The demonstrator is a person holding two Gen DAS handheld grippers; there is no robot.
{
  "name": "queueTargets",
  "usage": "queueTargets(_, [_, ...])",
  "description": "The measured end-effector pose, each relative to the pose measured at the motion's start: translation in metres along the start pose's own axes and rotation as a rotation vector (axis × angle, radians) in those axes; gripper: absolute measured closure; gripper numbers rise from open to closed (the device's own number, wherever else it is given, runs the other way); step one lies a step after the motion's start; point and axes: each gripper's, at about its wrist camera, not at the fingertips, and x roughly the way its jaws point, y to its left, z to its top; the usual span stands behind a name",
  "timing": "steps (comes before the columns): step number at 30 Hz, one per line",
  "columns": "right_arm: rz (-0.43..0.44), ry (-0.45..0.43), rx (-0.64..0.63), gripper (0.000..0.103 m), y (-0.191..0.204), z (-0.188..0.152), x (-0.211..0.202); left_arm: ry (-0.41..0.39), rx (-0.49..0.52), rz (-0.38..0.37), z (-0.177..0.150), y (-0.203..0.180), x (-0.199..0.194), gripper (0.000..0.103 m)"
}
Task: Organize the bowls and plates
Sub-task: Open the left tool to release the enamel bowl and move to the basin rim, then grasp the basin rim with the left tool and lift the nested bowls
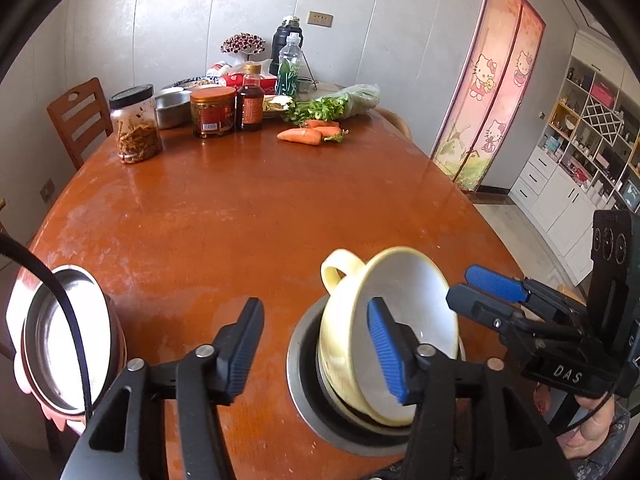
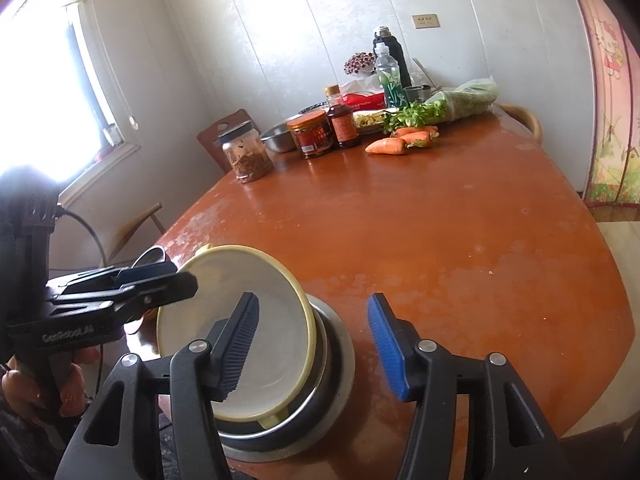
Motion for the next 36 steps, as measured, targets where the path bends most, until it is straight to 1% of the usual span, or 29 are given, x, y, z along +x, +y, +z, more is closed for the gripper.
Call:
queueTargets(1, [0.000,0.001,-0.002,0.041,0.001,0.000,-0.001,0.004,-0.008,0.006,-0.003,0.001,-0.001,0.042])
queueTargets(3, [-0.003,0.003,0.003,0.038,0.001,0.000,-0.003,0.021,-0.021,0.007,-0.011,0.002,0.000,0.038])
queueTargets(8, [0.005,0.024,0.021,0.034,-0.002,-0.004,-0.004,0.055,-0.046,0.007,-0.027,0.006,0.000,0.036])
queueTargets(12, [0.011,0.040,0.036,0.032,-0.004,-0.008,-0.004,0.051,-0.083,0.000,-0.035,0.010,-0.001,0.028])
queueTargets(15, [0.015,0.046,0.047,0.031,-0.005,-0.011,-0.004,0.068,-0.107,-0.014,-0.039,0.011,0.001,0.024])
queueTargets(23, [0.022,0.080,0.069,0.029,-0.007,-0.019,0.003,0.100,-0.133,-0.043,-0.042,0.009,0.012,0.022])
queueTargets(27, [0.031,0.108,0.091,0.029,-0.010,-0.024,0.011,0.110,-0.147,-0.047,-0.043,0.009,0.018,0.018])
queueTargets(31, [0.044,0.130,0.119,0.029,-0.013,-0.027,0.019,0.119,-0.152,-0.041,-0.043,0.009,0.023,0.018])
queueTargets(36, [0.059,0.147,0.143,0.029,-0.016,-0.028,0.026,0.161,-0.177,-0.046,-0.044,0.014,0.037,0.017])
